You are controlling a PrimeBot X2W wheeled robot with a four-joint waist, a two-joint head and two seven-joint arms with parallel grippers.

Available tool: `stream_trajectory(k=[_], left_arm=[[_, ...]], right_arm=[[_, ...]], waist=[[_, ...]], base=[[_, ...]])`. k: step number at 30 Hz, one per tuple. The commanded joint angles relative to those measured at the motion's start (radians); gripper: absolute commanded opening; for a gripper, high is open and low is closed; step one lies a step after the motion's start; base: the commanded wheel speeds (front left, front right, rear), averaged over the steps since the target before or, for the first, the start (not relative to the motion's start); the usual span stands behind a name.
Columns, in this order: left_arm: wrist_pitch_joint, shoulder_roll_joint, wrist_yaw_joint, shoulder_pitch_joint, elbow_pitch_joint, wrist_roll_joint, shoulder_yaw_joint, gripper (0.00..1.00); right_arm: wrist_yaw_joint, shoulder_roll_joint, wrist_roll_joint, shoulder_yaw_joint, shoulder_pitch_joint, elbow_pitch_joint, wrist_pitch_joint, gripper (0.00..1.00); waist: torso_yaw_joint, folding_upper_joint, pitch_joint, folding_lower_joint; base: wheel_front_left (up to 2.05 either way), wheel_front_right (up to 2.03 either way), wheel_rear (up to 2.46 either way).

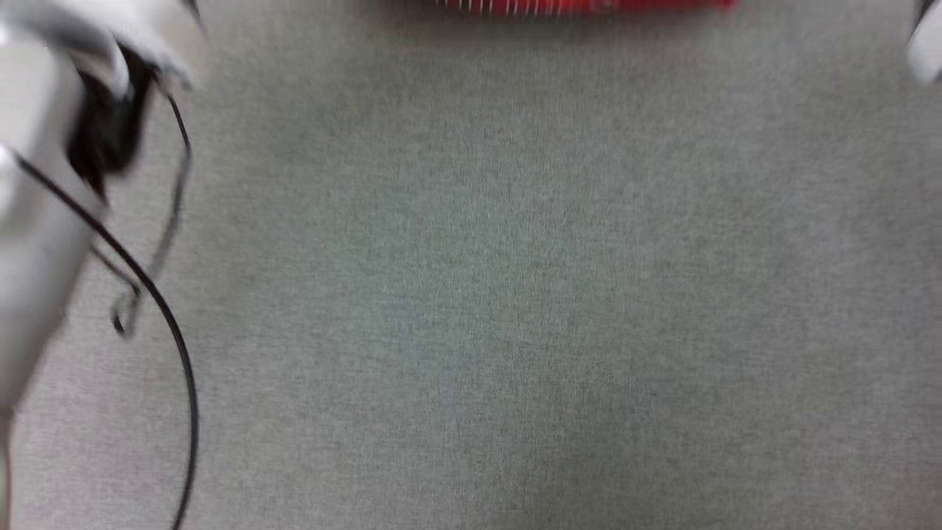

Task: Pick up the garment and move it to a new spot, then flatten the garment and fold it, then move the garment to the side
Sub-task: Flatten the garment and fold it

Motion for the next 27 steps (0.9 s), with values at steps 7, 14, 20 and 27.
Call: stream_trajectory(k=[7,14,20,27], left_arm=[[-0.016,0.059,0.093,0.382,-0.192,-0.034,0.046,0.0],[-0.017,0.096,0.185,0.767,-0.387,-0.059,0.126,0.0],[-0.017,0.084,0.205,1.008,-0.43,-0.078,0.187,0.0],[-0.016,0.054,0.206,1.215,-0.416,-0.09,0.255,0.0]], right_arm=[[-0.002,-0.064,0.068,0.066,0.306,-0.124,-0.027,0.0],[-0.002,-0.075,0.095,0.047,0.588,-0.199,-0.025,0.0],[-0.002,-0.06,0.104,-0.004,0.806,-0.21,-0.02,0.0],[-0.002,-0.05,0.095,-0.092,1.039,-0.209,-0.013,0.0]], waist=[[-0.005,0.0,-0.147,-0.0001],[-0.02,0.0,-0.253,-0.0001],[-0.023,0.0,-0.33,-0.0001],[-0.027,0.0,-0.396,-0.0001]], base=[[0.0,0.0,0.0],[0.0,0.0,0.0],[0.0,0.0,0.0],[0.0,0.0,0.0]])
